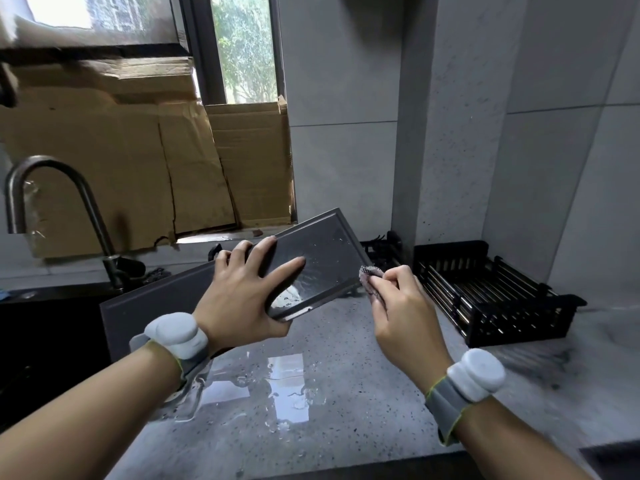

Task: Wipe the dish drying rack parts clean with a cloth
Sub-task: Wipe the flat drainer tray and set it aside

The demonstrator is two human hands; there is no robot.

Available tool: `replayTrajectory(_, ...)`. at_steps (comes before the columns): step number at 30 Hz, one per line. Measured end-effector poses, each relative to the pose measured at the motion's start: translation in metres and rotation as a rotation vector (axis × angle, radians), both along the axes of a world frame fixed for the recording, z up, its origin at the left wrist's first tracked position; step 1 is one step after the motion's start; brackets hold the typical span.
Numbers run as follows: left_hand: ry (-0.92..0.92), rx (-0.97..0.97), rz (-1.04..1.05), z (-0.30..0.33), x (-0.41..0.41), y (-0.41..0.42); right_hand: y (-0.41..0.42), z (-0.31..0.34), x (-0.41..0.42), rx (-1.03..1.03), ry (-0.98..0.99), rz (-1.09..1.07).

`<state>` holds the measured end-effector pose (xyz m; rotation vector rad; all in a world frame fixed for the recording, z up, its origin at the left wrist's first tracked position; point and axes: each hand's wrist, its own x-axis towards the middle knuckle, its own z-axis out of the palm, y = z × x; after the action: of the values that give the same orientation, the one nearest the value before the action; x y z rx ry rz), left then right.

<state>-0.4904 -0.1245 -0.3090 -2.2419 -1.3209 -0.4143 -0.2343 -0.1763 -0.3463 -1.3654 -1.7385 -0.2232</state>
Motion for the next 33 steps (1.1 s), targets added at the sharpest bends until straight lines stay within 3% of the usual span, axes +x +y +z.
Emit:
replayTrajectory(5, -0.057, -0.022, 0.017, 0.0, 0.012, 0.0, 0.001, -0.002, -0.033, 0.002, -0.043, 0.054)
replayTrajectory(12, -0.022, -0.013, 0.016, 0.001, 0.011, 0.002, -0.007, -0.015, -0.064, 0.031, -0.264, 0.229)
replayTrajectory(19, -0.023, -0.025, 0.026, 0.002, -0.006, -0.003, 0.017, -0.003, -0.011, 0.026, -0.131, -0.026)
replayTrajectory(24, 0.035, -0.001, 0.026, -0.002, 0.01, -0.001, 0.006, -0.016, -0.049, -0.077, -0.143, 0.178)
replayTrajectory(27, 0.062, 0.004, 0.03, -0.007, 0.004, 0.001, 0.003, -0.008, -0.049, -0.198, -0.014, 0.284)
replayTrajectory(30, 0.102, -0.005, 0.02, -0.012, -0.007, 0.0, -0.003, 0.022, -0.033, -0.327, 0.267, 0.342)
replayTrajectory(33, 0.053, 0.016, -0.012, -0.013, -0.013, -0.005, 0.005, 0.045, -0.015, -0.28, 0.403, 0.313)
